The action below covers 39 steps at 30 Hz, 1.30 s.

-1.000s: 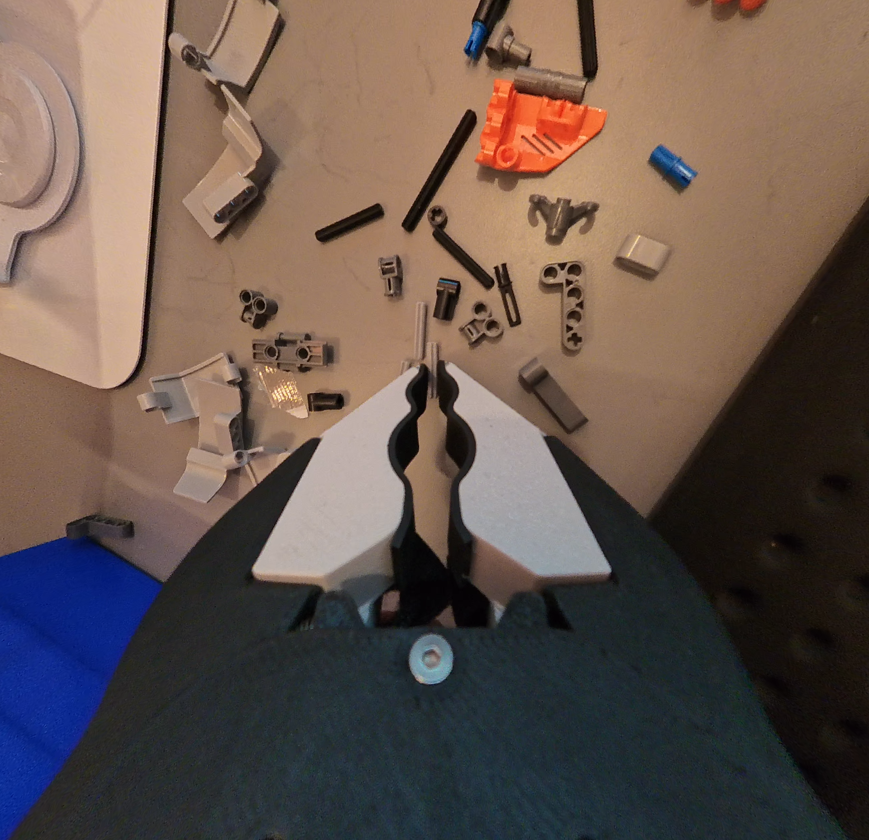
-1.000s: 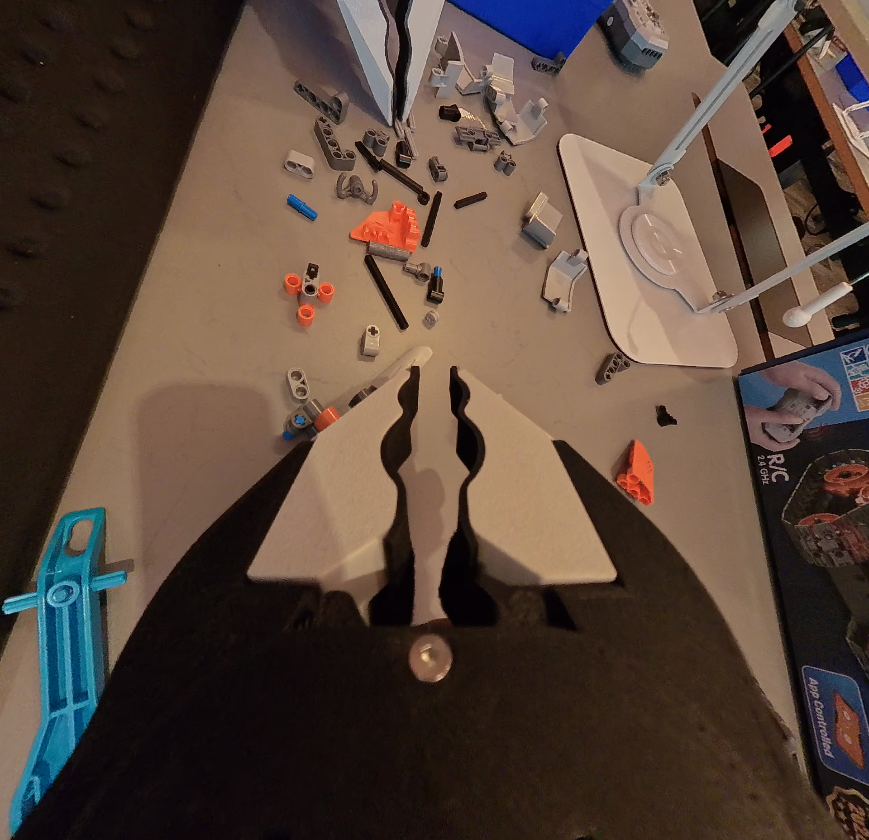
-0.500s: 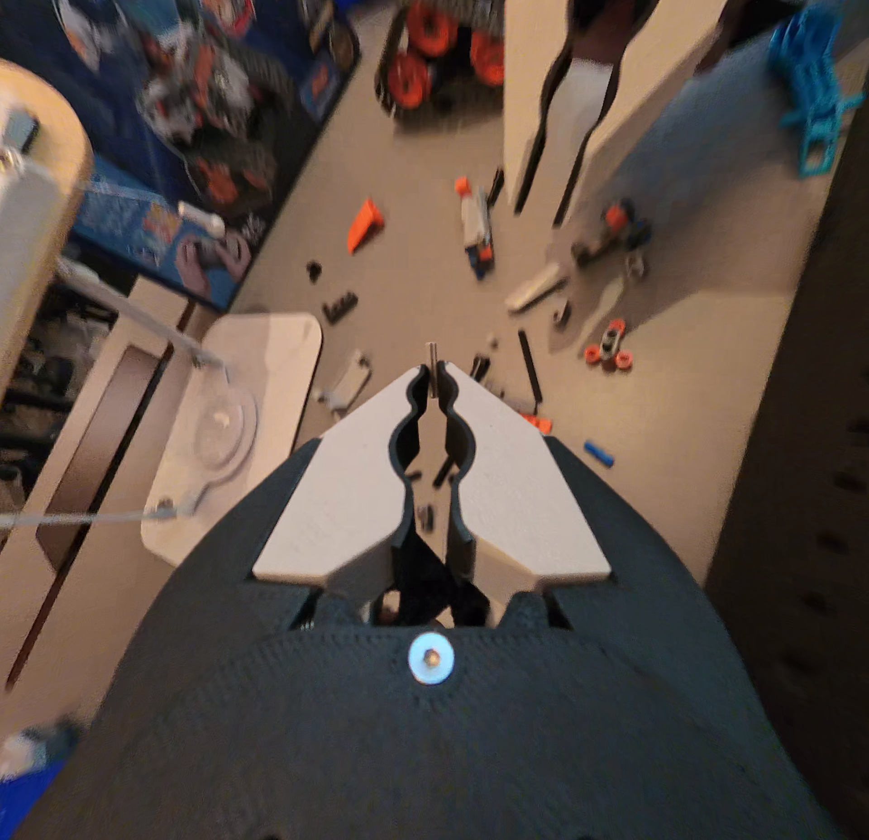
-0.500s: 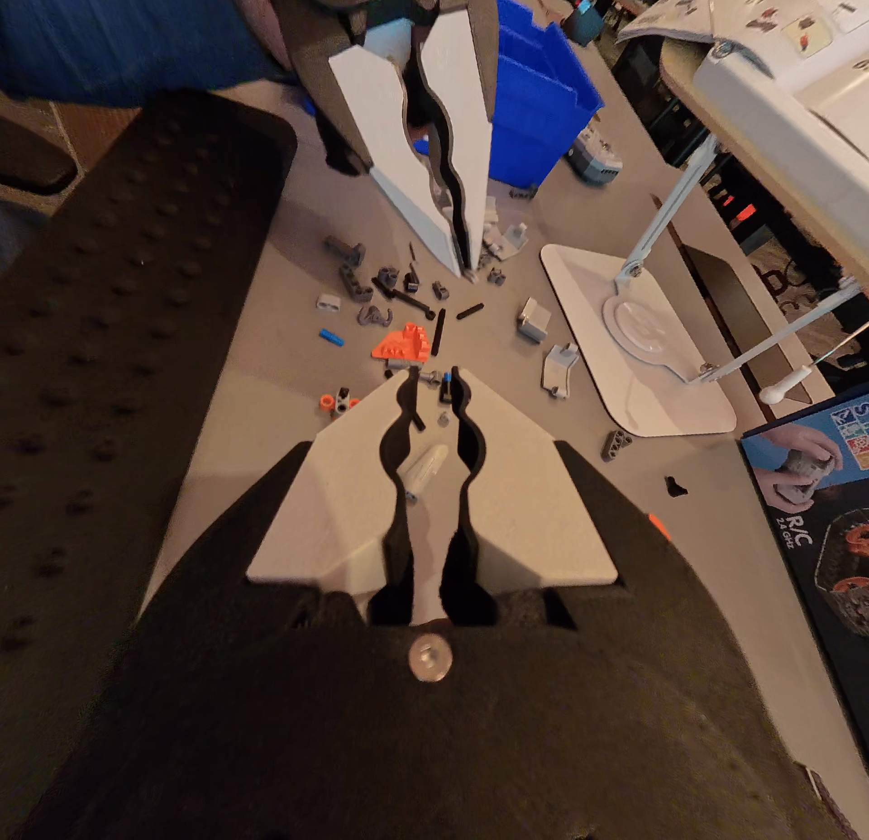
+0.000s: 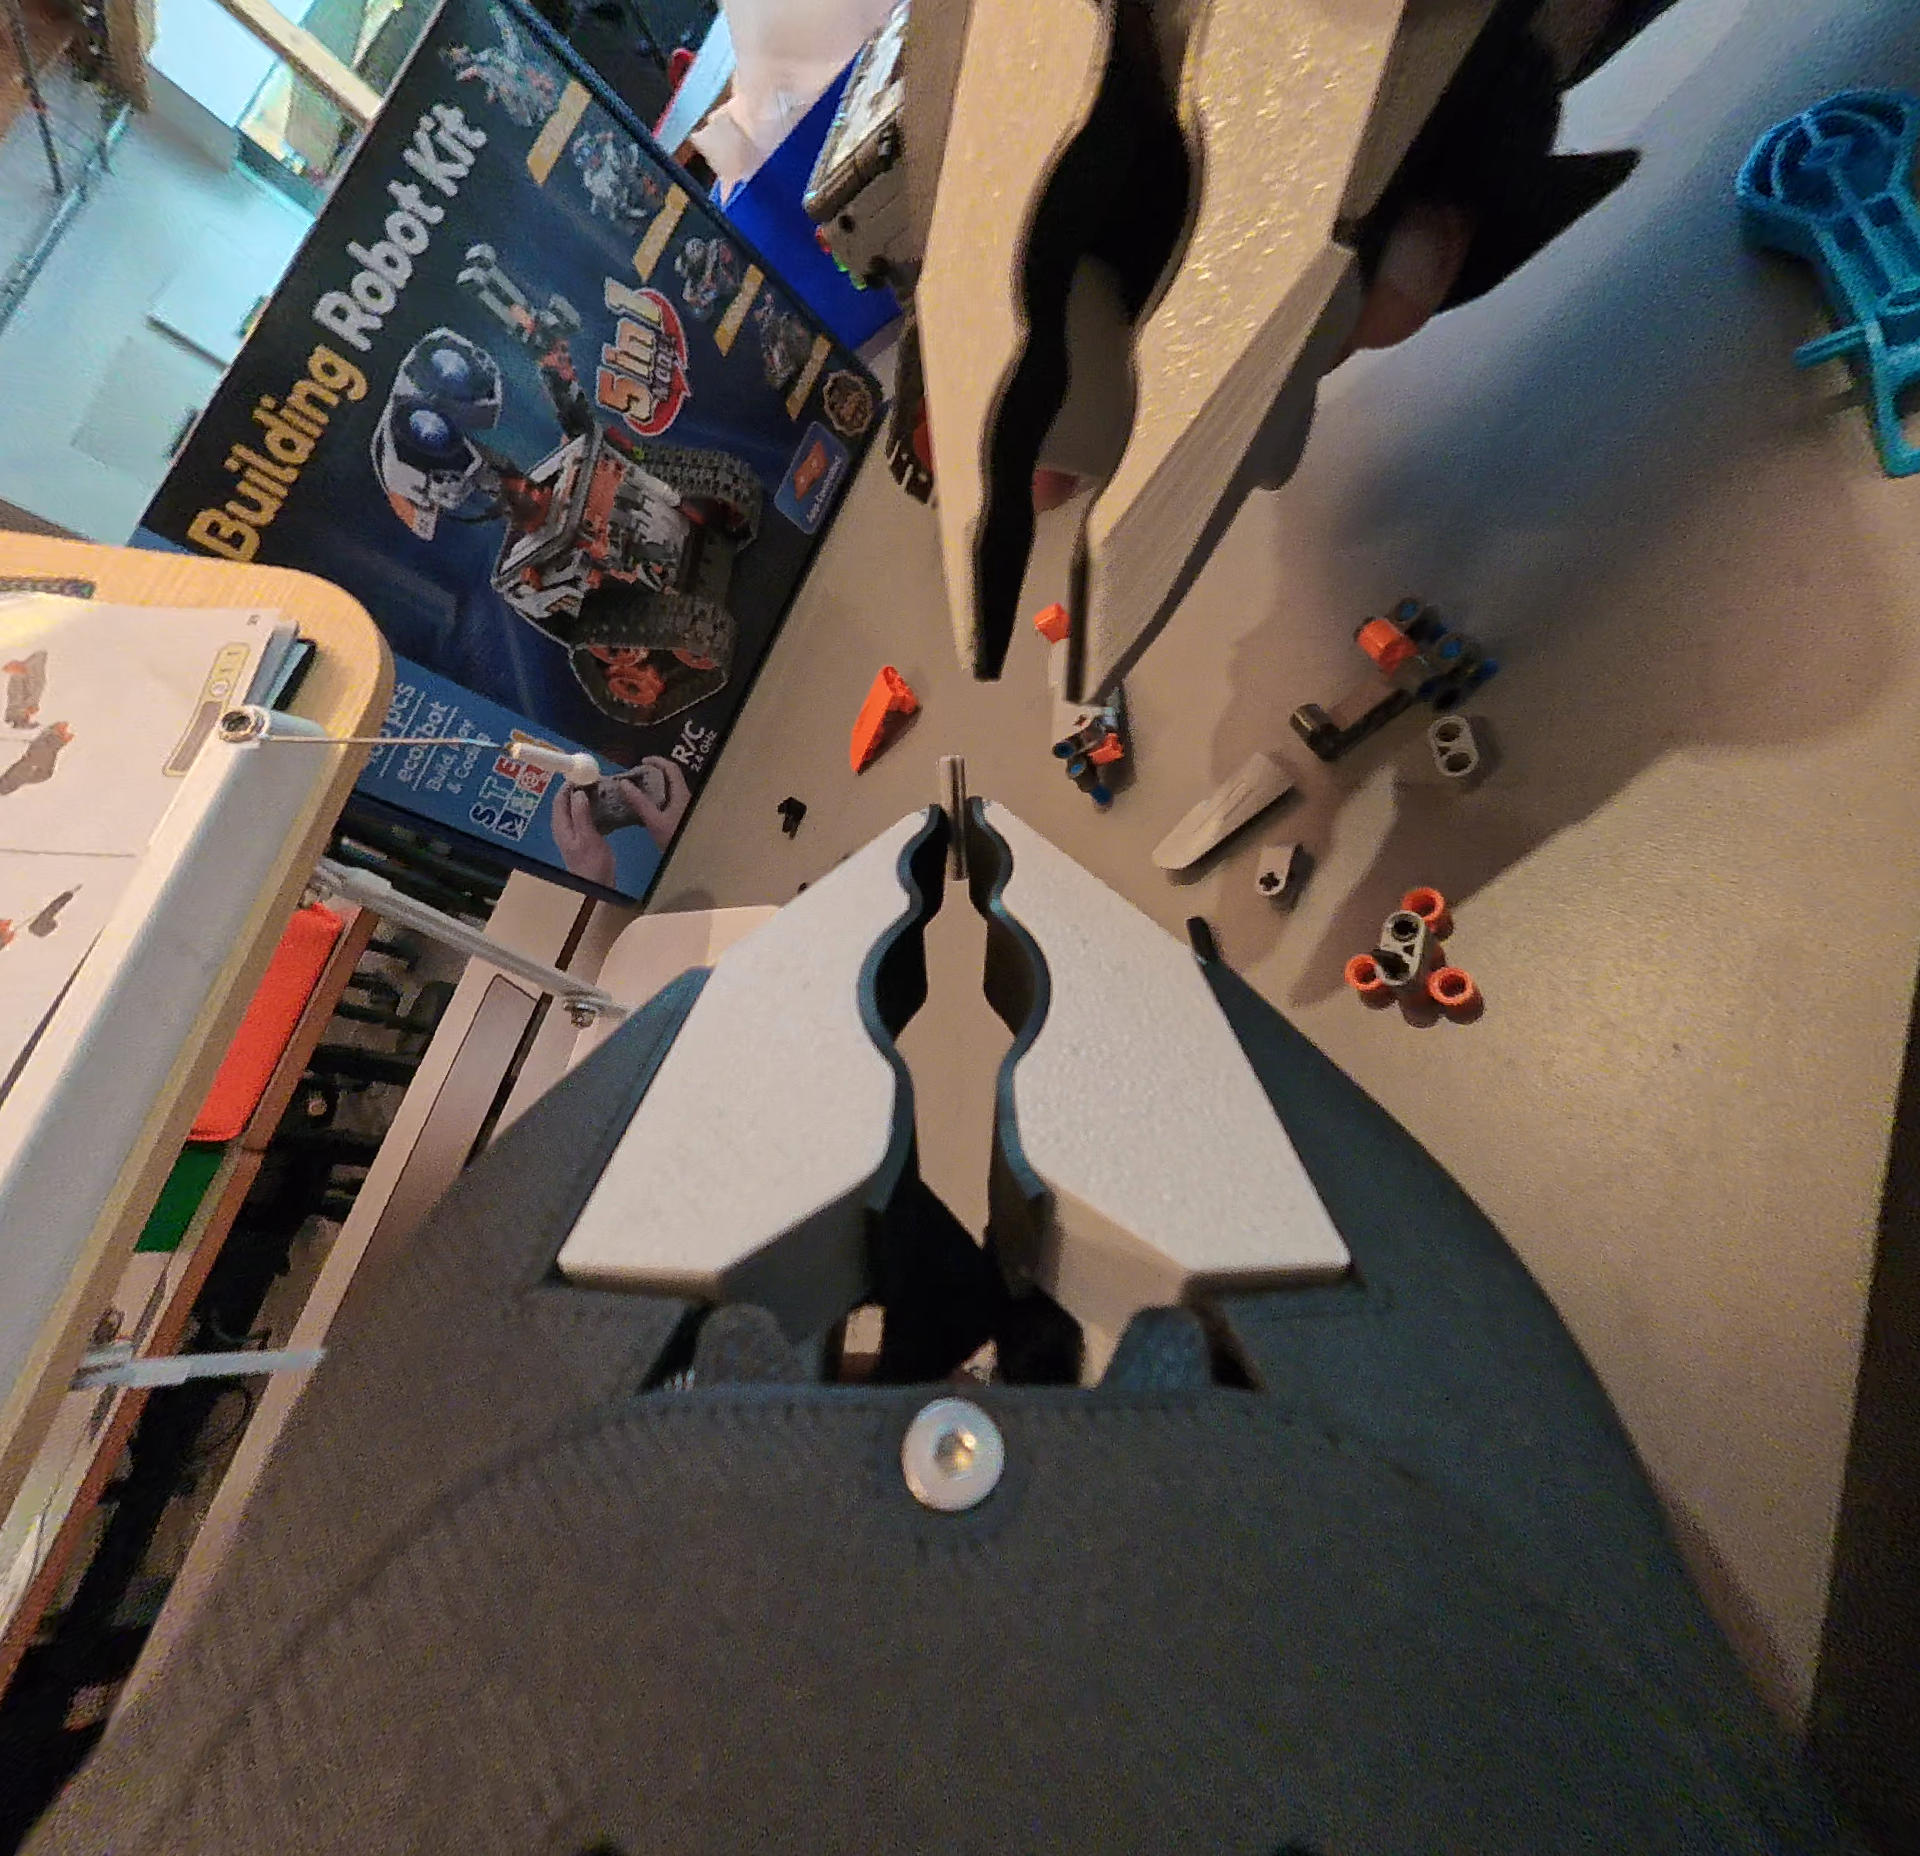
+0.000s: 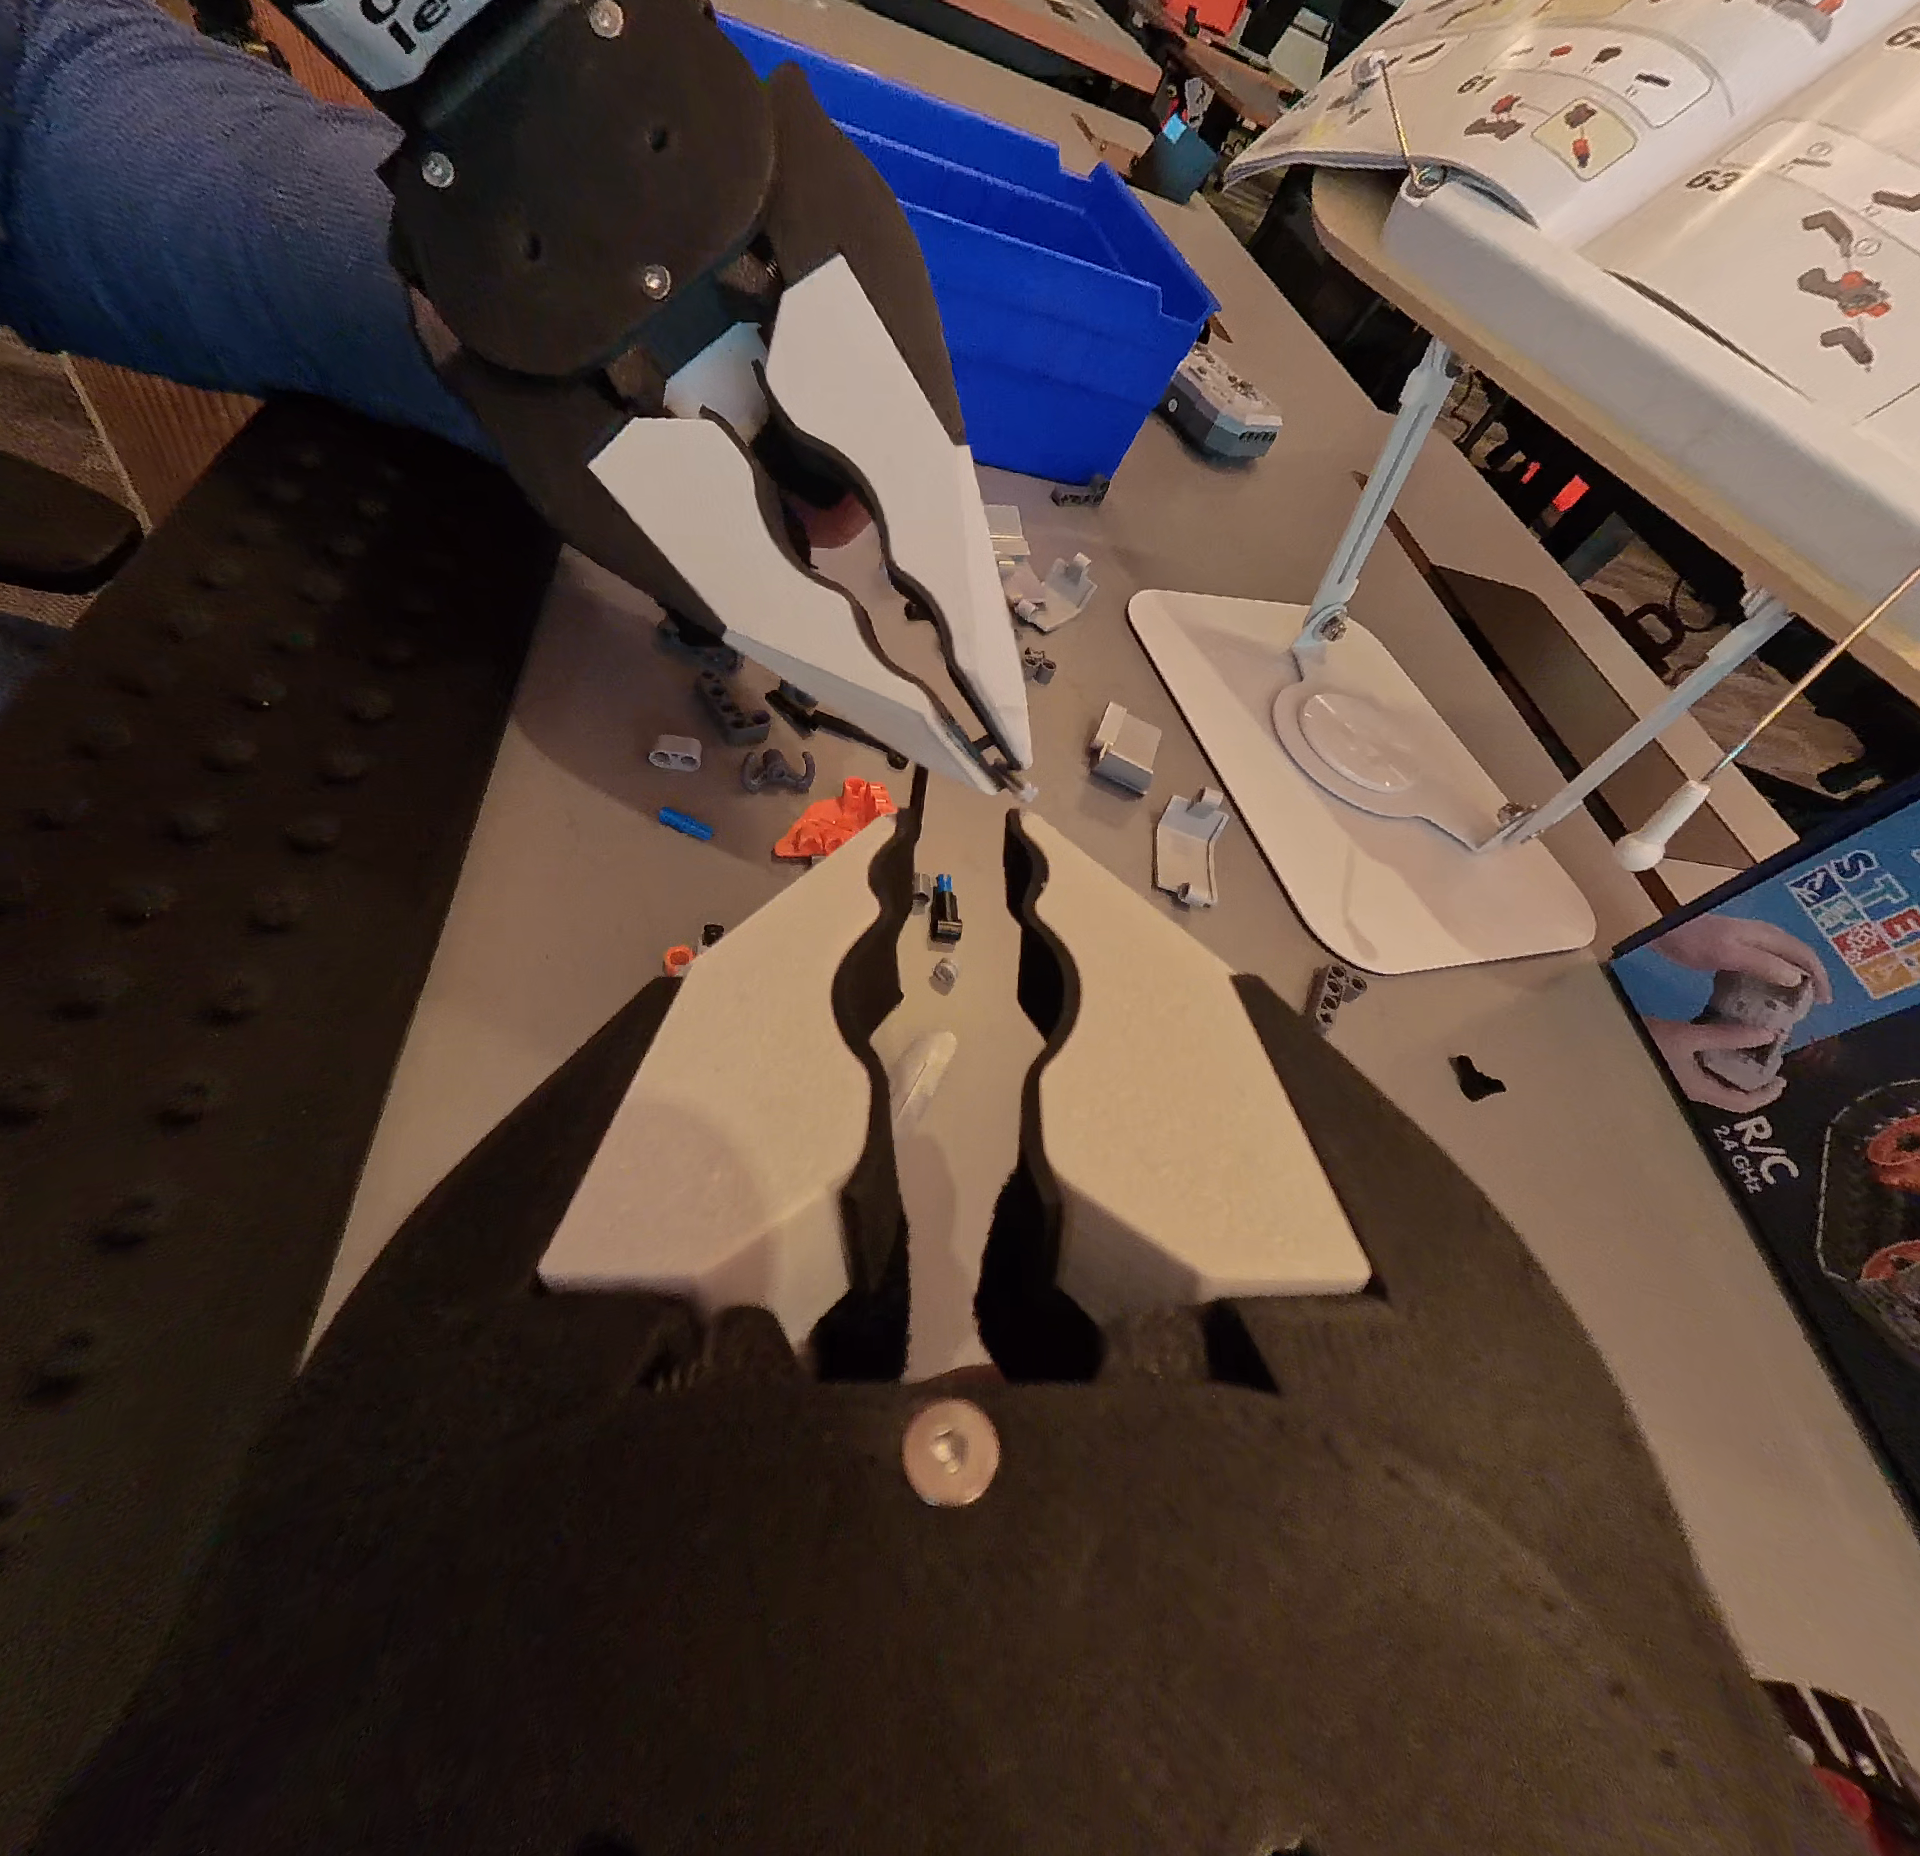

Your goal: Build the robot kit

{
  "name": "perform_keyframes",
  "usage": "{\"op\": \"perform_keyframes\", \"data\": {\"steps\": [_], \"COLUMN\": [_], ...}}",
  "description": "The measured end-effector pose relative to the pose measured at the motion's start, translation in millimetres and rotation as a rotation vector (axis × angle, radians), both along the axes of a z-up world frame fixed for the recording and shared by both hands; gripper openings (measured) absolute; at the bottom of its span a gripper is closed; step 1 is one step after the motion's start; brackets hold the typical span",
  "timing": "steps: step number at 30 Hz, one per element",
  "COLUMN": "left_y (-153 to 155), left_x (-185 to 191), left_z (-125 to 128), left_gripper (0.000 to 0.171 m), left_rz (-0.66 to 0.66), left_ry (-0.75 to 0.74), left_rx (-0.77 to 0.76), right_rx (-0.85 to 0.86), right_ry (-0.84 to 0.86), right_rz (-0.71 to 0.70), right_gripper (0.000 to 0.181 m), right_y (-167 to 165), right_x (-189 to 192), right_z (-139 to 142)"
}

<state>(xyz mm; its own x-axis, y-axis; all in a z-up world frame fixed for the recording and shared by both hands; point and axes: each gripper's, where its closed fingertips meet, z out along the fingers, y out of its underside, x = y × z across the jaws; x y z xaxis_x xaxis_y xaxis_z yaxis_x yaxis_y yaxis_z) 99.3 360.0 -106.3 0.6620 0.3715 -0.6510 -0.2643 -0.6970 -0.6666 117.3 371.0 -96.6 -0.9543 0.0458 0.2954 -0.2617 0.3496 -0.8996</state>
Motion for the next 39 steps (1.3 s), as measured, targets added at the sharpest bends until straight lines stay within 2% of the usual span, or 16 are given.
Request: {"op": "perform_keyframes", "data": {"steps": [11, 19, 24, 29, 35, 39], "left_y": [15.0, 16.0, 15.3, 16.3, 16.7, 12.1], "left_x": [16.2, 16.4, 17.6, 18.9, 18.9, 16.5], "left_z": [5.6, 3.5, 0.2, -3.0, -0.5, -0.4], "left_gripper": [0.001, 0.002, 0.001, 0.001, 0.002, 0.014], "left_rz": [-0.062, -0.071, -0.08, -0.094, -0.098, -0.083], "left_ry": [0.163, 0.159, 0.128, 0.115, 0.107, 0.105], "left_rx": [-0.073, -0.076, -0.068, -0.075, -0.048, -0.049], "right_rx": [-0.008, -0.001, 0.042, 0.081, 0.061, 0.035], "right_ry": [-0.056, -0.031, 0.141, 0.244, 0.189, 0.143], "right_rz": [-0.006, 0.011, 0.0, 0.009, 0.014, 0.019], "right_gripper": [0.008, 0.002, 0.002, 0.002, 0.001, 0.001], "right_y": [-1.4, -1.3, -2.1, -1.3, 0.4, 2.4], "right_x": [-2.3, 0.7, 1.8, 3.2, 2.9, 1.9], "right_z": [-4.1, -5.3, -7.3, -10.0, -7.8, -3.9]}}
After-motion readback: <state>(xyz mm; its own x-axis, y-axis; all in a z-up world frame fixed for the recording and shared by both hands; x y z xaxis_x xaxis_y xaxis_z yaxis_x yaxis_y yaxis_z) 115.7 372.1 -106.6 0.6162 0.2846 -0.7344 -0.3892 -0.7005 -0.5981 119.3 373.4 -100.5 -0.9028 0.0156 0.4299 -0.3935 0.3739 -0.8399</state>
